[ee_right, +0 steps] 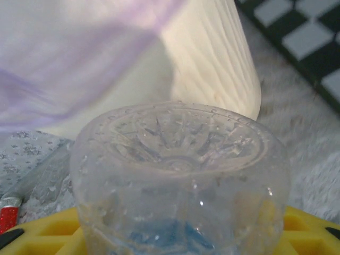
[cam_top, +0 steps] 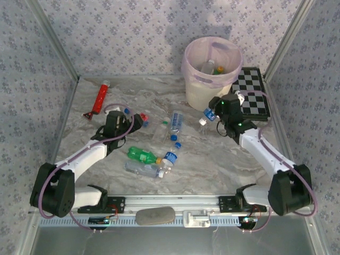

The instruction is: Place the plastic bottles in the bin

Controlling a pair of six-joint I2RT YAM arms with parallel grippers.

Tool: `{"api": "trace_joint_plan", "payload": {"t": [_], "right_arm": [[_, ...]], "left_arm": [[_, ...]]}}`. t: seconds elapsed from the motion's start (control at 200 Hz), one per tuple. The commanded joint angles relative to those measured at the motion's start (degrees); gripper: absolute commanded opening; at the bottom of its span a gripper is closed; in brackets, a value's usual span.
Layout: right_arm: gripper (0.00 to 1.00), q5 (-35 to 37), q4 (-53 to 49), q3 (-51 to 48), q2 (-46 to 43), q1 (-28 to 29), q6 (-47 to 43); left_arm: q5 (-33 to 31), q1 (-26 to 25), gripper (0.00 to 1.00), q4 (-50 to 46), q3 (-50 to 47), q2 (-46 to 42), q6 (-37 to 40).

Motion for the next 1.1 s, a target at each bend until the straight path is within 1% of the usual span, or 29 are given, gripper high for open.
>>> {"api": "trace_joint_plan", "payload": {"t": [0.0,0.14,0.27,0.285,0.355,0.46,0.63,0.845,0.954,1.094], "right_arm": [[0.46,6.8,-3.6,3.9,-3.5,0.4,-12.1],[0.45,8.5,-5.0,9.1,-5.5,0.3,-19.9],[0.44,9.4,-5.6,14.9,-5.3,-0.3,-26.8],[0.44,9.3,-5.5,16.9,-5.1,-0.5,-27.4],[0.43,8.3,-4.0,20.1,-4.5,-1.4,-29.1],[0.41,4.5,0.5,24.1,-2.4,-3.6,-29.7],[0.39,-0.1,1.9,35.5,6.2,-5.7,-29.5],[0.40,-2.1,-0.4,49.4,18.2,-6.6,-31.7],[0.39,-5.2,-4.6,56.7,24.9,-7.3,-30.9],[0.40,-10.4,-13.0,66.4,33.4,-8.0,-28.8]], "left_arm": [[0.8,0.5,1.00,0.9,0.0,-0.6,-0.9],[0.8,0.7,1.00,0.8,-0.3,-1.0,-0.9],[0.5,0.9,1.00,0.4,-0.4,-1.8,-0.7],[0.5,0.9,1.00,0.4,-0.5,-1.8,-0.7],[0.4,1.0,1.00,0.4,-0.7,-2.2,-0.6],[0.5,1.0,1.00,0.4,-0.8,-2.6,-0.9],[0.3,1.0,1.00,0.2,-1.1,-3.6,-1.0],[-0.7,1.1,1.00,-0.9,-2.3,-5.9,-0.8],[-1.3,1.1,1.00,-1.6,-2.8,-7.2,-0.7],[-1.8,1.3,1.00,-2.2,-3.4,-8.6,-0.5]]}}
